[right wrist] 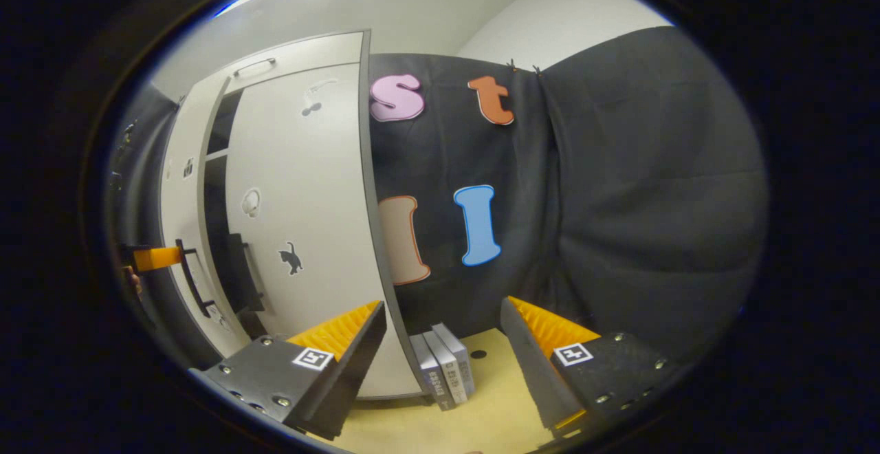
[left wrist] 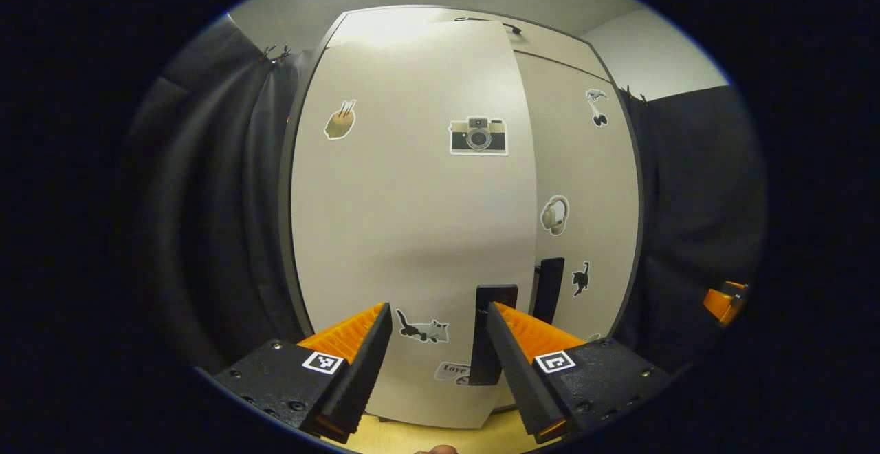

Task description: Grab one shoe with the right hand and put it into the shoe cabinet, grab the other shoe with the left hand and put it into the shoe cabinet; then close the right door with the right hand and the left door with the left hand.

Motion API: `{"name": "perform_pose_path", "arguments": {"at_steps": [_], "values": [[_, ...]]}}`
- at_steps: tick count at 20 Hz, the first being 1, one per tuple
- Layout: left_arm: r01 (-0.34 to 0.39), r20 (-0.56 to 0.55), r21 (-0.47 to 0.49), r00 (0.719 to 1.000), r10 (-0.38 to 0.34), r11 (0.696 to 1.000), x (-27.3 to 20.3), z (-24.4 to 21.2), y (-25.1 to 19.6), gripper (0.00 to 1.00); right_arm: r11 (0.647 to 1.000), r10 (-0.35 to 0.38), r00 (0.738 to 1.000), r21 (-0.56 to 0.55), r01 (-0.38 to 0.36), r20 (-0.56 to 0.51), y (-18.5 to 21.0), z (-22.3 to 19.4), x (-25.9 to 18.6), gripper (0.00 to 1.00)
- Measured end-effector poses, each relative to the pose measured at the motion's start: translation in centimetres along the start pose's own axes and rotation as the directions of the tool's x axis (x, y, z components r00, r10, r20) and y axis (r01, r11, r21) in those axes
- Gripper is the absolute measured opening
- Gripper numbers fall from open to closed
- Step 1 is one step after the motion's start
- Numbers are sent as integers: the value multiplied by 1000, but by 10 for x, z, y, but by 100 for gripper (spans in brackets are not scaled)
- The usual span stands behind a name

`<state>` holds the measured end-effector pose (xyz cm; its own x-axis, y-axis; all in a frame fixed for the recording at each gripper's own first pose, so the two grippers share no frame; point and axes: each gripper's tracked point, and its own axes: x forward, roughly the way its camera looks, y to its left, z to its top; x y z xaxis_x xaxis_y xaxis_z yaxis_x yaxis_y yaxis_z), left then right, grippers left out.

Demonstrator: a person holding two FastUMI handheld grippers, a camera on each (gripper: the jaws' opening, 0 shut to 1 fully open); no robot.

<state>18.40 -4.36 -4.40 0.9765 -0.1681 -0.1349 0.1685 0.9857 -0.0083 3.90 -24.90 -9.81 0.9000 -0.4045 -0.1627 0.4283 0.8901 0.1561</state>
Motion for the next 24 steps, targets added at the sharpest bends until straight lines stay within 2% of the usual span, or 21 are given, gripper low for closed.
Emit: {"name": "perform_pose_path", "arguments": {"at_steps": [5, 6, 7, 8, 9, 23, 24], "values": [[13, 4, 9, 1000, -13, 1000, 15, 0, -2, 86, 1000, -22, 1000, 0, 22, 3, -7, 1, 2, 100], [16, 6, 9, 1000, -16, 1000, 18, 0, -3, 86, 1000, -25, 1000, -2, 25, 5, -8, 2, 2, 97], [19, 8, 9, 1000, -20, 1000, 20, 0, -4, 86, 1000, -26, 1000, -3, 26, 6, -8, 3, 4, 100], [24, 9, 7, 1000, -24, 1000, 22, 0, -4, 86, 1000, -25, 1000, -3, 25, 8, -8, 3, 5, 97], [26, 9, 4, 1000, -26, 1000, 25, 0, -4, 86, 1000, -24, 1000, -3, 24, 8, -7, 4, 7, 100], [30, 7, -9, 1000, -30, 1000, 49, -4, -4, 88, 1000, -5, 1000, -9, 5, 7, 4, 1, 29, 100], [29, 5, -10, 1000, -29, 1000, 50, -5, -4, 88, 1000, -4, 1000, -8, 4, 5, 4, 0, 30, 97]]}}
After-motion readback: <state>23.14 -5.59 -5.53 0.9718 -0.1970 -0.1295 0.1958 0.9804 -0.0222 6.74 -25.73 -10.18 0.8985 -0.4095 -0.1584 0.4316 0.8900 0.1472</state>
